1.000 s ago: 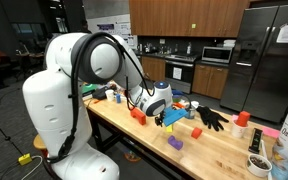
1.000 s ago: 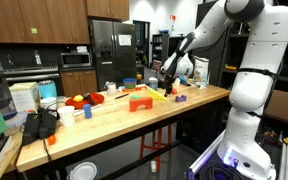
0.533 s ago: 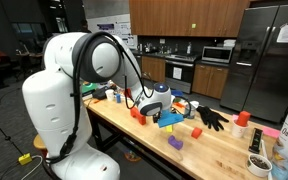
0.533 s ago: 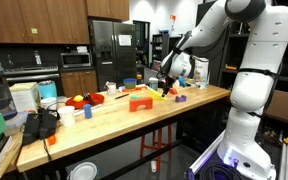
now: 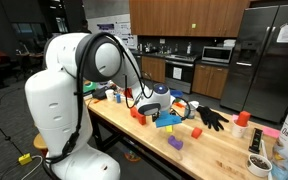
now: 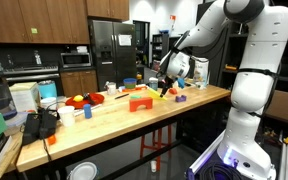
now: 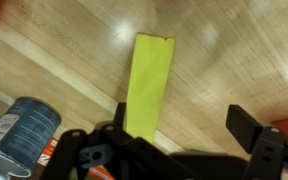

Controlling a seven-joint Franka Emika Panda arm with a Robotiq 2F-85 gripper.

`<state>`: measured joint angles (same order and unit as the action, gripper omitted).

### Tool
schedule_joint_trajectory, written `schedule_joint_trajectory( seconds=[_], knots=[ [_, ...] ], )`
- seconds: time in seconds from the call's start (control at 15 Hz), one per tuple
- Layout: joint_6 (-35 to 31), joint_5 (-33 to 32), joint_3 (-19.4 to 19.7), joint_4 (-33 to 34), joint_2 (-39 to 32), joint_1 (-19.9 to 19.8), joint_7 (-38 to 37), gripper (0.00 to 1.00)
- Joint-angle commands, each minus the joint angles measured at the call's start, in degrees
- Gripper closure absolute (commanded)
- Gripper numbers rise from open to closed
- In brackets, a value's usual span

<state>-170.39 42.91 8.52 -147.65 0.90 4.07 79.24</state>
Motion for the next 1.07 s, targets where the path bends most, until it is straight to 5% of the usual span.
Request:
schedule_joint_trajectory(
  seconds=[0.0,0.47,1.0],
  knots=[
    [-2.2,2.3,-0.3,0.9,-1.0,0.4,0.8,0.00],
    [-9.6,10.1,-1.8,3.6,-1.8,1.8,6.8,0.00],
    [-7.2,30.9,-3.3,12.6,-4.5,1.6,24.8,0.00]
  ],
)
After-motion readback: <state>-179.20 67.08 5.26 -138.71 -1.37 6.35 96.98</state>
